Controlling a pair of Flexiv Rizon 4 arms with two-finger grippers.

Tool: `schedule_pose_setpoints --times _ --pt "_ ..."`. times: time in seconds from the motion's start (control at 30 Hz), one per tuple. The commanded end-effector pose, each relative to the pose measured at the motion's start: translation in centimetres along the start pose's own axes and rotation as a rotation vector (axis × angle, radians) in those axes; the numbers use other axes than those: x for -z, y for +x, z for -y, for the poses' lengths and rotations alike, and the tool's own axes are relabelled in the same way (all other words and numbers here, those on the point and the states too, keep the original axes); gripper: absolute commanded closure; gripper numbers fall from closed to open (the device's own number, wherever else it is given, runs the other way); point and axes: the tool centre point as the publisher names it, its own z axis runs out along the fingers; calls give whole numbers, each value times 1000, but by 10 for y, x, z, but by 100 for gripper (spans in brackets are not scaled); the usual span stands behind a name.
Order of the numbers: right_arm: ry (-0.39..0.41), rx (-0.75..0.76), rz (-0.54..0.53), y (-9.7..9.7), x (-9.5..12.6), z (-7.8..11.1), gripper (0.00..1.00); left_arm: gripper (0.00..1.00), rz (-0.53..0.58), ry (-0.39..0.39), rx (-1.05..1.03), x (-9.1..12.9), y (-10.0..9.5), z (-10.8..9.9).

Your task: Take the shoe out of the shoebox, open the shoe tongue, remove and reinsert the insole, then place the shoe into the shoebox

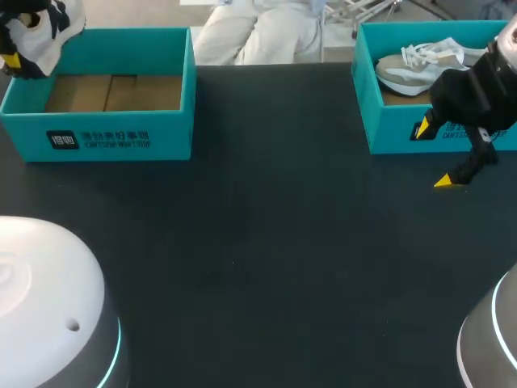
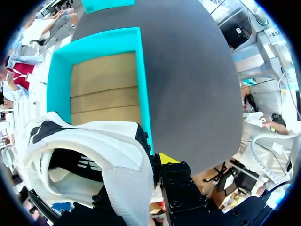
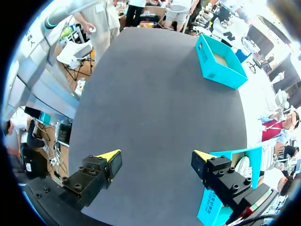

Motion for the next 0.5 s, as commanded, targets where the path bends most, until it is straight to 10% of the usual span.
schedule_pose_setpoints --times 0.03,0.5 --pt "4 0 -3 -2 -2 -1 0 100 15 29 -10 -4 4 -7" --pt "4 0 -3 -2 -2 -1 0 100 -4 120 -25 3 9 -14"
